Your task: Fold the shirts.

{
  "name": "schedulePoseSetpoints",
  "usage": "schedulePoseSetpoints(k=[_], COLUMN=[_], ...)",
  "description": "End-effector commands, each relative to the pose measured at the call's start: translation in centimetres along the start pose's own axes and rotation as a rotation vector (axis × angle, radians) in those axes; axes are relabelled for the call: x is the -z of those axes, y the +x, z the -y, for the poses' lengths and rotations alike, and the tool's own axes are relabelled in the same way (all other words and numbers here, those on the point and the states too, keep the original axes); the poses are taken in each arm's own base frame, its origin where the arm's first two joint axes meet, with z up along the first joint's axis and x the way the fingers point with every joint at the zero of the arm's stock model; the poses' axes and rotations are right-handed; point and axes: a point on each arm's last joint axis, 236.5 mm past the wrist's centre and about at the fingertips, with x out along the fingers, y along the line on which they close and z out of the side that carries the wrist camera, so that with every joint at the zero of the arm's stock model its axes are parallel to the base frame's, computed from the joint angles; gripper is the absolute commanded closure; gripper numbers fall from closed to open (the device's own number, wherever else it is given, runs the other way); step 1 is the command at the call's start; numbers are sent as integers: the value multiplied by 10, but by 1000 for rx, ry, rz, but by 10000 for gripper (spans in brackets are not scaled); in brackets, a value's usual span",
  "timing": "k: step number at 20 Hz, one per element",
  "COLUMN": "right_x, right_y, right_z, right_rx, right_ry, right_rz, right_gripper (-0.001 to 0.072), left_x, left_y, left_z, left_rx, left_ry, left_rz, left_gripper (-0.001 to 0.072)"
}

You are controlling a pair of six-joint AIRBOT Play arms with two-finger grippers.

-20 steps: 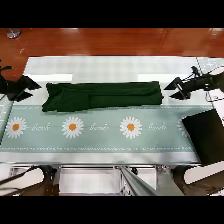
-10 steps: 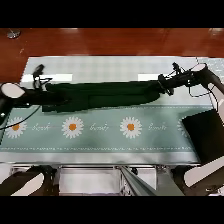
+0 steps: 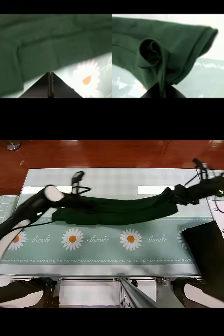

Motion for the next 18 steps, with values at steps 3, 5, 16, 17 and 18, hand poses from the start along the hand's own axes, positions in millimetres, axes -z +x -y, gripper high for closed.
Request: schedulePoseSetpoints(k=[3, 5, 16, 17, 18], right_x=[36, 39, 37, 35, 33], right_y=[-73, -86, -89, -87, -81], right_z=[-35, -48, -72, -83, -93], right_rx=[4, -26, -126, -169, -194], right_ry=[-35, -45, -41, -52, -67], right_rz=[208, 246, 261, 263, 255], right_gripper=[693, 693, 693, 693, 693], left_x=[6, 31, 14, -7, -26], left_y=[99, 129, 90, 69, 45], left_z=[79, 118, 119, 98, 74], left_rx=[71, 113, 171, 155, 127], left_ry=[39, 74, 123, 91, 68], left_rz=[-130, -201, -335, -309, -275], left_gripper=[685, 685, 685, 685, 685])
